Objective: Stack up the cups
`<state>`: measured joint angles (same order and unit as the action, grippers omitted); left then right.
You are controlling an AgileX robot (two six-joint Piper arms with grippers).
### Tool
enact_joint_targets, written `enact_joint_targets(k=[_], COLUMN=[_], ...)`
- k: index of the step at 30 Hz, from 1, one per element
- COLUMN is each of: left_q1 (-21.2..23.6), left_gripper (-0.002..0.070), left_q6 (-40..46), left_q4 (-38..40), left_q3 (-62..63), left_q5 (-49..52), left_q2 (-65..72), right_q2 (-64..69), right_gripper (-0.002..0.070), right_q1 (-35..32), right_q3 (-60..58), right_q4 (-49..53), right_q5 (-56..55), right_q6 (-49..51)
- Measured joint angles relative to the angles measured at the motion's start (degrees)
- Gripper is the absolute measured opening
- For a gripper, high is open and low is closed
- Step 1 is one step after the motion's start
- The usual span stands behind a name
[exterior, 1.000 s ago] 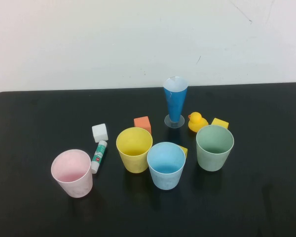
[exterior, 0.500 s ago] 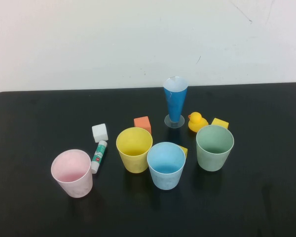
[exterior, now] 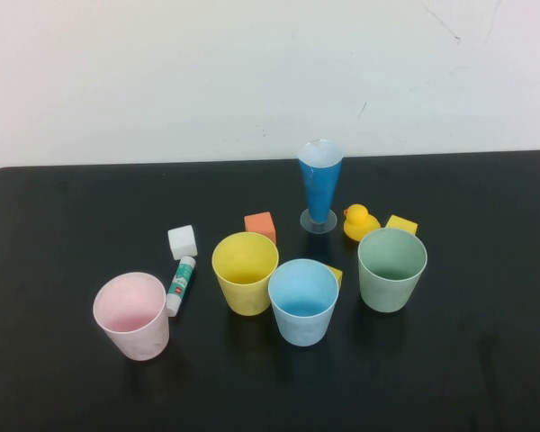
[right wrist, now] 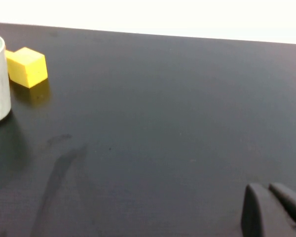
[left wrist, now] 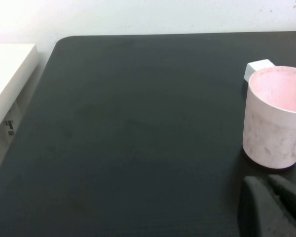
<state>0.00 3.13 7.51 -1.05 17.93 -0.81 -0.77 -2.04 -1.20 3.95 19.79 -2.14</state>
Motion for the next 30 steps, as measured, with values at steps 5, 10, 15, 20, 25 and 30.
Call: enact_joint_targets(k=[5, 10, 15, 20, 25, 30], left_q1=[0.0, 0.0, 0.0, 0.0, 0.0, 0.0], left_gripper=[-0.0002, -0.0002, -0.0002, -0.0002, -0.0002, -0.0002], left_q6=[-0.2, -0.2, -0.3, -0.3, -0.3, -0.3], left_q4=[0.0, 0.0, 0.0, 0.0, 0.0, 0.0], left_q3=[0.0, -0.1, -0.1, -0.1, -0.1, -0.1], left_q5=[-0.2, -8.1, -28.5, -41.6, -46.3, -47.8], left_q2=[0.0, 0.0, 0.0, 0.0, 0.0, 0.0], right_q2=[0.0, 0.0, 0.0, 0.0, 0.0, 0.0], right_gripper=[-0.0003, -0.0003, -0.0003, -0.0003, -0.0003, -0.0003], right_q1=[0.0, 0.0, 0.0, 0.0, 0.0, 0.0], right_q3=[-0.2, -0.4, -0.4, -0.4, -0.4, -0.4], right_q4=[0.0, -0.1, -0.1, -0.3, -7.5, -12.7], right_q5=[-0.8, -8.8, -25.9, -38.6, -45.3, -45.8], right_q6=[0.0, 0.0, -4.0, -6.8, -6.3, -6.2])
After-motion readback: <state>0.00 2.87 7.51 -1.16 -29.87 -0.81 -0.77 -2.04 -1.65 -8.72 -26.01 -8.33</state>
